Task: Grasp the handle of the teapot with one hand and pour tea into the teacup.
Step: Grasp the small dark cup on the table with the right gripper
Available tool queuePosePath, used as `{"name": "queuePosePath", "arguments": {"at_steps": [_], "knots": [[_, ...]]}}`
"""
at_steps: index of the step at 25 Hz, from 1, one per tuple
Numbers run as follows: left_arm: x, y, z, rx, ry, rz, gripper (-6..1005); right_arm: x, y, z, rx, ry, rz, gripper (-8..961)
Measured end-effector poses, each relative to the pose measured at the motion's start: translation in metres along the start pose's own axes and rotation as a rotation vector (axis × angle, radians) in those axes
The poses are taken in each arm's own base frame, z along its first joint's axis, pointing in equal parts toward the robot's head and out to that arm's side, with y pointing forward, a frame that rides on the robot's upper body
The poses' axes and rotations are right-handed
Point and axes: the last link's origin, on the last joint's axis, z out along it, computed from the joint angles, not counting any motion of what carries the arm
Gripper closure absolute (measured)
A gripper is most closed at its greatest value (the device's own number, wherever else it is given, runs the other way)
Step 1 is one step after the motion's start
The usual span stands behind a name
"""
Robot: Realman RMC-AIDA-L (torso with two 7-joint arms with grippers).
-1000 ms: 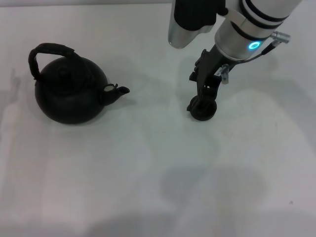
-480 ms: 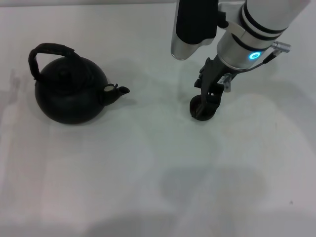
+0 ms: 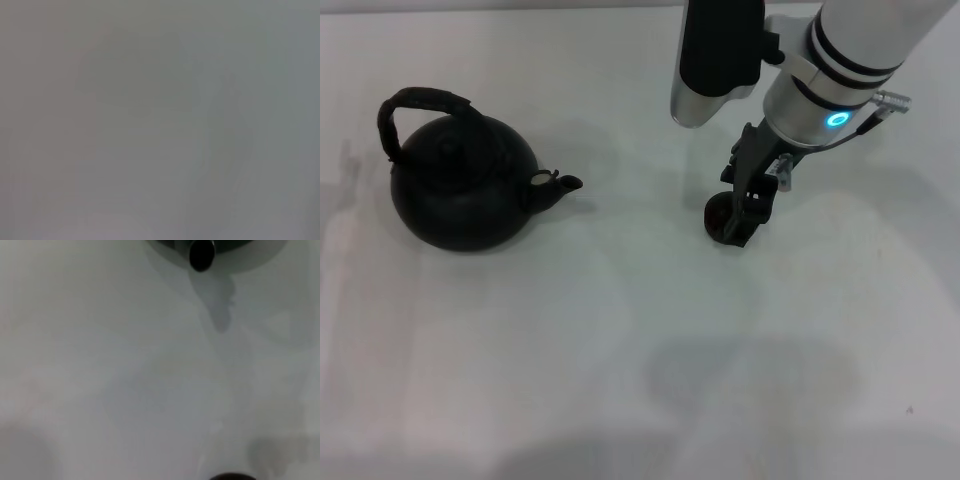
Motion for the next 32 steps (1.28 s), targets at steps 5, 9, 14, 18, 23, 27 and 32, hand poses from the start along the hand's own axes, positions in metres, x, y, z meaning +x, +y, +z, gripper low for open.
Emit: {"name": "queuePosePath", "arguments": {"at_steps": [5,9,14,18,23,27,32], "knots": [[0.0004,0.0006,0.0010,-0.002,0.002,0.000,362,0.0034,-0.0006,0.0030,-0.005,0.011,0.011,113],[0.0007,0.0010,0.0017,-0.004,0.003,-0.001,362,0.0038,-0.0012,0.0037,-0.001,0.009,0.013,112],[0.0012,0.0016,0.0025,-0.006,0.005,-0.001,362,0.0044,-0.0015,0.0044,-0.001,0.011,0.014,113],[0.0012,0.0017,0.0026,-0.006,0.005,-0.002,362,0.0056,-0.0013,0.0060,0.000,0.016,0.014,113],[0.0022,0.0007,0.0031,-0.006,0.009,0.003,361,0.0048,-0.0023,0.0067,0.010,0.012,0.011,112],[0.0026,0.0008,0.0037,-0.008,0.010,0.005,362,0.0049,-0.0024,0.0070,0.011,0.011,0.012,112],[0.0029,0.0006,0.0040,-0.007,0.011,0.006,362,0.0046,-0.0017,0.0073,0.005,0.007,0.015,112]]}}
